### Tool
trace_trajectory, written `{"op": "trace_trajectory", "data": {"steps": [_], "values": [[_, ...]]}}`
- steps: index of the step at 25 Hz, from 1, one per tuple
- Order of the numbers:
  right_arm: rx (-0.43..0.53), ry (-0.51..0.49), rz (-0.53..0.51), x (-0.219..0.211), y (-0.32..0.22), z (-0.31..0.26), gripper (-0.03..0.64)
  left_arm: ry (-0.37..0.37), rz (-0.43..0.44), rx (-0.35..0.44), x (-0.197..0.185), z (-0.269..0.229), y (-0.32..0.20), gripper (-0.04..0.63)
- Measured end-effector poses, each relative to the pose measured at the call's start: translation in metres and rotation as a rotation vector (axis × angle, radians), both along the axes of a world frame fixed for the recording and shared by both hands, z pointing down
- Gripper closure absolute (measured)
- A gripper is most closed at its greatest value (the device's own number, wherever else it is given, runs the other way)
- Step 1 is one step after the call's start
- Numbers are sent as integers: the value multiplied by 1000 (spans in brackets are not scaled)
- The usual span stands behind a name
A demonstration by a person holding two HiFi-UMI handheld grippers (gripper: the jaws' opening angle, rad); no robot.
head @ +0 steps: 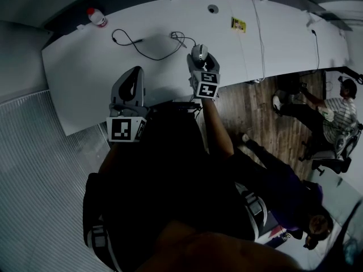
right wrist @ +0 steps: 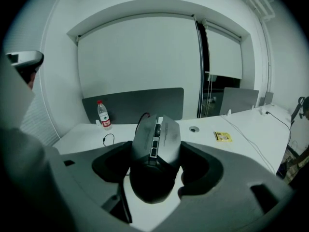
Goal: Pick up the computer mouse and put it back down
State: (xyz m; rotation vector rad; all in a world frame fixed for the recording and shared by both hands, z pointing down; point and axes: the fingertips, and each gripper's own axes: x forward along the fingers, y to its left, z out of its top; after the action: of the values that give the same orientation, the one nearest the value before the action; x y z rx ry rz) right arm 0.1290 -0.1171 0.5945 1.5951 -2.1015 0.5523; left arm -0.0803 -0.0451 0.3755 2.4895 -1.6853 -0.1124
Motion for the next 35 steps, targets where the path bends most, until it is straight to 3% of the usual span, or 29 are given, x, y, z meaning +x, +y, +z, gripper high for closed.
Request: {"op": "trace_trajectory", "data": {"steps": [35], "values": [[-263, 55, -28, 2, 32, 115, 319, 3, 6, -6, 1, 1, 2, 589]]}}
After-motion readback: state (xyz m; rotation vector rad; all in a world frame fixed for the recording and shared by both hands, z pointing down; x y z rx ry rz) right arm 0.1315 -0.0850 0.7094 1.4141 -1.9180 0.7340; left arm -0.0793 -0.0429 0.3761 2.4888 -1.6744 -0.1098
